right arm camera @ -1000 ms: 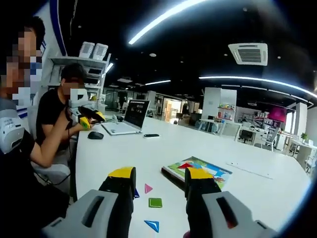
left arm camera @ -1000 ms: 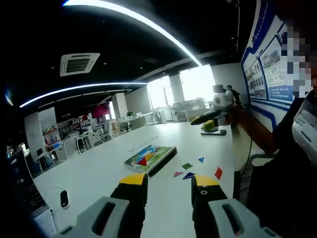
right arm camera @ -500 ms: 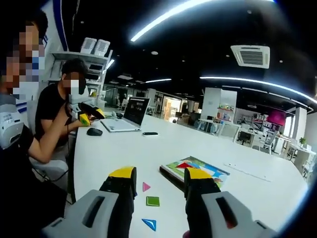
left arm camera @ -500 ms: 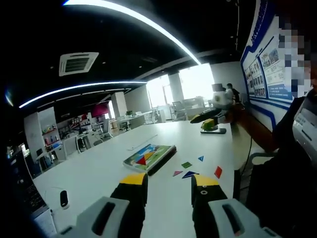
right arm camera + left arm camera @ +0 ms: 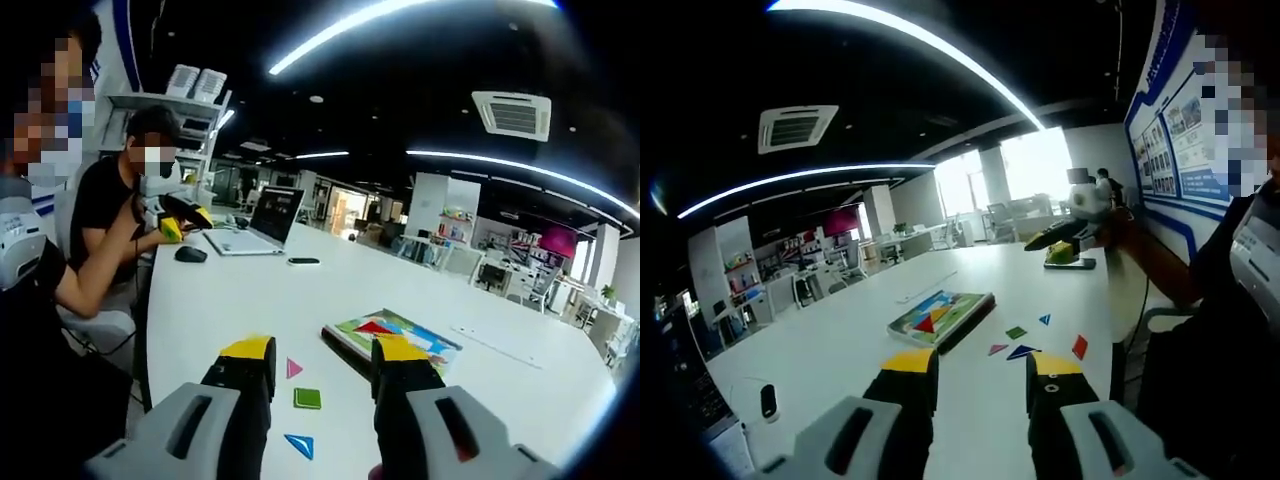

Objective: Pick up the tangram pieces one by one and place each piece onto its matching region on the pattern sheet, fitting the shapes together until the outline on the sheet is completely filled by the tangram pieces

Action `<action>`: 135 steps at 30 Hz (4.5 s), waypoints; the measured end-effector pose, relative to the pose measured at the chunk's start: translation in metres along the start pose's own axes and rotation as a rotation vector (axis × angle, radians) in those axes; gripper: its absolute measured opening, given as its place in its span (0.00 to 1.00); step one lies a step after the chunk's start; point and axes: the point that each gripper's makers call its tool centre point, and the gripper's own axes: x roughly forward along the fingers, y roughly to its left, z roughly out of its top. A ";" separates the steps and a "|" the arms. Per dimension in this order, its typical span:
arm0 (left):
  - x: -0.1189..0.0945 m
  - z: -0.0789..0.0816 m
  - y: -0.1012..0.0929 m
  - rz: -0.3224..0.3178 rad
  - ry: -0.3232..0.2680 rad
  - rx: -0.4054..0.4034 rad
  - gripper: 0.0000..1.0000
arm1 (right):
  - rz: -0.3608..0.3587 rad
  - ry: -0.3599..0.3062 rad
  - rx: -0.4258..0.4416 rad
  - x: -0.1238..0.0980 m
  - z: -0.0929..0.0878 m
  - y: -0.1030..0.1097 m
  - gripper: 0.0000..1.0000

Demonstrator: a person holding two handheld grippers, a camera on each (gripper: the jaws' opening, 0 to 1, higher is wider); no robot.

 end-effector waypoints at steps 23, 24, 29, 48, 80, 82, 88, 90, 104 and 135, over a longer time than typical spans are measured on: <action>-0.006 0.003 0.003 0.007 -0.020 -0.003 0.36 | 0.176 0.504 -0.060 0.051 -0.055 0.008 0.36; -0.006 0.003 0.003 0.007 -0.021 -0.002 0.36 | 0.190 0.516 -0.058 0.053 -0.056 0.010 0.36; -0.006 0.003 0.004 0.011 -0.019 -0.005 0.36 | 0.243 0.624 -0.057 0.064 -0.068 0.017 0.34; -0.008 0.006 0.002 0.005 -0.029 0.006 0.36 | 0.259 0.875 -0.042 0.081 -0.112 0.013 0.32; -0.008 0.008 -0.002 -0.006 -0.038 0.022 0.36 | 0.286 0.965 0.042 0.086 -0.122 0.021 0.21; -0.008 0.008 -0.001 -0.003 -0.037 0.020 0.36 | 0.297 0.970 0.029 0.086 -0.122 0.021 0.21; -0.010 0.008 0.000 0.002 -0.038 0.019 0.36 | 0.350 0.945 -0.125 0.089 -0.110 0.013 0.21; -0.011 0.008 0.002 0.006 -0.039 0.018 0.36 | 0.349 0.935 -0.160 0.090 -0.103 0.007 0.21; -0.015 0.008 0.005 0.015 -0.049 0.011 0.36 | 0.289 0.915 -0.373 0.102 -0.052 -0.036 0.21; -0.016 0.008 0.006 0.023 -0.056 0.014 0.36 | 0.114 1.006 -0.673 0.142 -0.071 -0.174 0.21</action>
